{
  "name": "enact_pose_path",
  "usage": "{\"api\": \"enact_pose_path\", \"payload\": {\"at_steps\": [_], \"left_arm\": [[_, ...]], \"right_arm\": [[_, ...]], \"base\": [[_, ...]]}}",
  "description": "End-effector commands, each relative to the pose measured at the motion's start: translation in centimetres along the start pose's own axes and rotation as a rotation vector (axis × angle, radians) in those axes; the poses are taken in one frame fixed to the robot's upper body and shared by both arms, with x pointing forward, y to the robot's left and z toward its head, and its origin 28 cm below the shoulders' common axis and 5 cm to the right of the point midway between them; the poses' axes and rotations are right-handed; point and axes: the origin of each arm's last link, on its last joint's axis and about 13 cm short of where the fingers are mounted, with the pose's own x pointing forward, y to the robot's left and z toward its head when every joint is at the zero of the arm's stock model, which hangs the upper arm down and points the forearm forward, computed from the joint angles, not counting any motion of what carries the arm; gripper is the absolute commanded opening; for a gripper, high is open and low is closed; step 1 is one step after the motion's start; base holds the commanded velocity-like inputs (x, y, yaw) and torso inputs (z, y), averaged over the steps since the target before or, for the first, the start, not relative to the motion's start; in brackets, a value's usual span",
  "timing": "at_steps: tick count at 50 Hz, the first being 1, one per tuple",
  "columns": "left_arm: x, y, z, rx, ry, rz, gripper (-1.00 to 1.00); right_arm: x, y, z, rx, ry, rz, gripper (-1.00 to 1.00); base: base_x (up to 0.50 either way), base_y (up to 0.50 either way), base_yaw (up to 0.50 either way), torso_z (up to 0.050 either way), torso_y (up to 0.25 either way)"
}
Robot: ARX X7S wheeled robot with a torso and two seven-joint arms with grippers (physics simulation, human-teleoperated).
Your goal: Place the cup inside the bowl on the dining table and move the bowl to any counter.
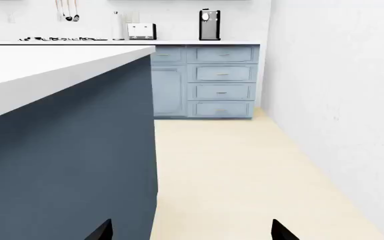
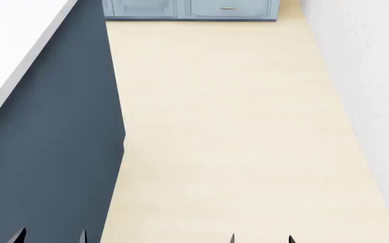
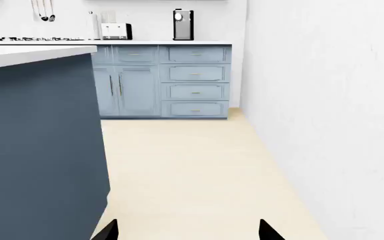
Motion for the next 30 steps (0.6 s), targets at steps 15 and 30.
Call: {"api": "enact_pose_path", "payload": {"at_steps": [15, 30], "left_arm": [[0.01, 0.21, -0.08, -0.009, 0.018, 0.010, 1.00], [-0.04, 0.26, -0.03, -0.009, 0.019, 0.002, 1.00]], "right_arm": [[-0.28, 0.17, 0.29, -0.003, -0.044, 0.006, 1.00], [-0.25, 0.15, 0.19, -0.025, -0.032, -0.008, 1.00]], "base": [[-0.20, 0.00, 0.00, 0.000, 0.000], [-0.50, -0.01, 0.00, 0.000, 0.000]]}}
